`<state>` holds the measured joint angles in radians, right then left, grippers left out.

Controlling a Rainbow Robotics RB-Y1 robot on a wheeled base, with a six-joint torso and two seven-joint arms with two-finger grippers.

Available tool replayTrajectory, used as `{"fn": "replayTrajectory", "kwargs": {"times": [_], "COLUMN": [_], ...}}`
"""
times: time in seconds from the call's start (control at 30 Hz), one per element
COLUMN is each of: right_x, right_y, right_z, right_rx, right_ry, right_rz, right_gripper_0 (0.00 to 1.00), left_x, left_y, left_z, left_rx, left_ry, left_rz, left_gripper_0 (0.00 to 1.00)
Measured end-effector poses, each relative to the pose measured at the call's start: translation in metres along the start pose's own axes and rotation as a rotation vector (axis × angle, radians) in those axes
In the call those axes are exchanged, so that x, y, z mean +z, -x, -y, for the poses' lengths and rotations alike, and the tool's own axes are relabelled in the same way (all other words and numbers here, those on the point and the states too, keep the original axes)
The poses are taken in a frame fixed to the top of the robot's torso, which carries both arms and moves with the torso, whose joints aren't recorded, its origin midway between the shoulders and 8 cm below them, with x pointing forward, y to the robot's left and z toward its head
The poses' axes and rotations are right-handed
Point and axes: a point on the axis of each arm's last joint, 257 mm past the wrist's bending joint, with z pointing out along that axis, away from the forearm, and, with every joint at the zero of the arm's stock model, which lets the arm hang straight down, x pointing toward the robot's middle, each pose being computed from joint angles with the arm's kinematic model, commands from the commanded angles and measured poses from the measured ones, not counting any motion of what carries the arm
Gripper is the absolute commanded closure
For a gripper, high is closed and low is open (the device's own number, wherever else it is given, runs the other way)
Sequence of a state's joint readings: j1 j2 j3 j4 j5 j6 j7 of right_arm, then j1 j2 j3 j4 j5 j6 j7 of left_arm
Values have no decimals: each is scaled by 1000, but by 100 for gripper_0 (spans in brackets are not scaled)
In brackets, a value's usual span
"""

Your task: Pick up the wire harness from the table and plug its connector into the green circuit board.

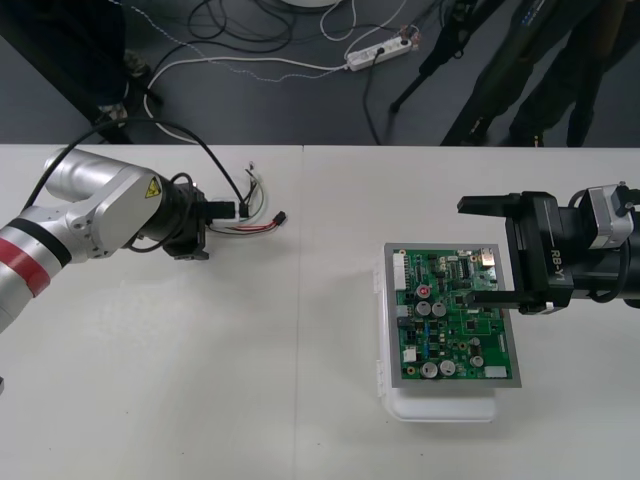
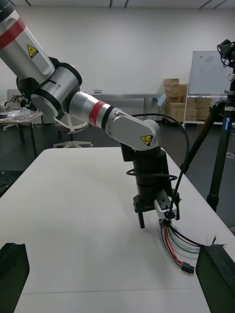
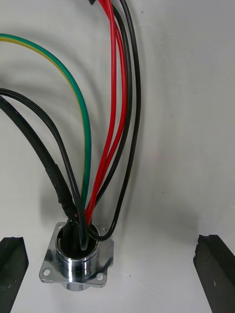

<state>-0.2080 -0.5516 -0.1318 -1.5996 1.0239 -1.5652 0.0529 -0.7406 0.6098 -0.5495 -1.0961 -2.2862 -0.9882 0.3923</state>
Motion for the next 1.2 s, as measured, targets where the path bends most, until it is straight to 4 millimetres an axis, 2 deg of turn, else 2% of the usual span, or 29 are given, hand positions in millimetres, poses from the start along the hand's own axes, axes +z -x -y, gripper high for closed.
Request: {"fn": "replayTrajectory", "kwargs": {"times": [0.67,1.2], "right_x": [0,0], "right_y": [-1,-1], "right_z": [0,0], "right_rx": [2,2], "right_ry": [-1,-1], "right_rz": [-2,-2], "right_gripper_0": [0,0], "left_x": [7,8], "left_y": [6,1], "left_z": [-4,-19], "left_rx": [68,59], "left_ry": [40,79], "left_rz": [-13,-25], "left_gripper_0": [0,0]}}
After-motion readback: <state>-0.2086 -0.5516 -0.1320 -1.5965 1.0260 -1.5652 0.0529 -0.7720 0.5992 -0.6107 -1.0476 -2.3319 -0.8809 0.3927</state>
